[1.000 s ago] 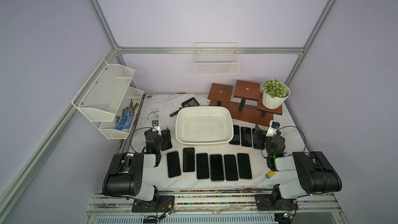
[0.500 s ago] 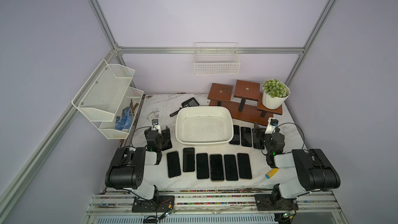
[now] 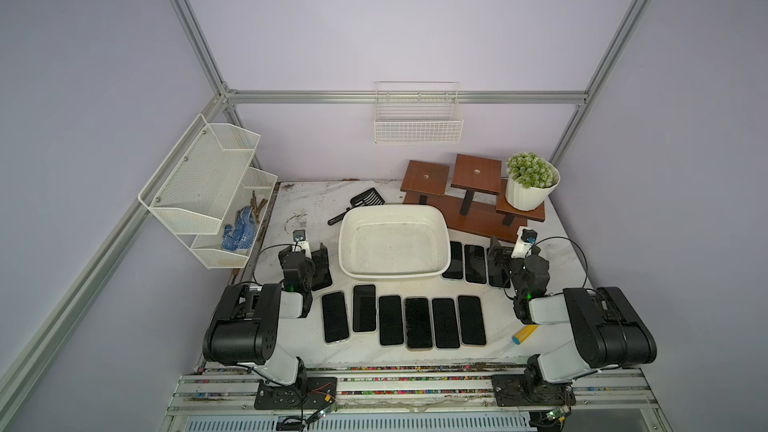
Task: Take the phone out of the storage box
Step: Reset both arms
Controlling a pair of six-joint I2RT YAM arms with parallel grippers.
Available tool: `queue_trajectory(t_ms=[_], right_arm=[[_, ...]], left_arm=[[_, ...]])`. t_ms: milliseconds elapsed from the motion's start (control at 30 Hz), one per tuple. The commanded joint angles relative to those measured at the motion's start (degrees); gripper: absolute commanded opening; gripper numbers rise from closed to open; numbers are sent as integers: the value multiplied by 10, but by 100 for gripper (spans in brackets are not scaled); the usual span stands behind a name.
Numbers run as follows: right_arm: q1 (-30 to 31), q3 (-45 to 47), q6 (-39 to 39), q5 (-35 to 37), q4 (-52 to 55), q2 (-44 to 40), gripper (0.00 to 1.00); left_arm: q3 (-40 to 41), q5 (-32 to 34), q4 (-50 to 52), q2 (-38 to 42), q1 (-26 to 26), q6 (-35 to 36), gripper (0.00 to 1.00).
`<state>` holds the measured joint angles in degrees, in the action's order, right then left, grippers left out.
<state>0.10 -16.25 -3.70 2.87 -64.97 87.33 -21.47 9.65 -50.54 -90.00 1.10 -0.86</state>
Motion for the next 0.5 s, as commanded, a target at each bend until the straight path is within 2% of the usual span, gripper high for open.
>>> queue_trajectory(t_ms=[0,100,367,467], right_arm=[[-1,1,6,-5,-17,6,100],[-1,1,6,-5,-17,6,100],[-1,8,2,-2,-29,0,100],[-1,-2,6,-2,47,-53,100]], left_arm=[[-7,5,-20,3,-1,-5,100],[-14,2,10,15,0,-7,100],[-7,2,-13,9,0,-6,100],[-6,2,-13,9,0,-6,100]])
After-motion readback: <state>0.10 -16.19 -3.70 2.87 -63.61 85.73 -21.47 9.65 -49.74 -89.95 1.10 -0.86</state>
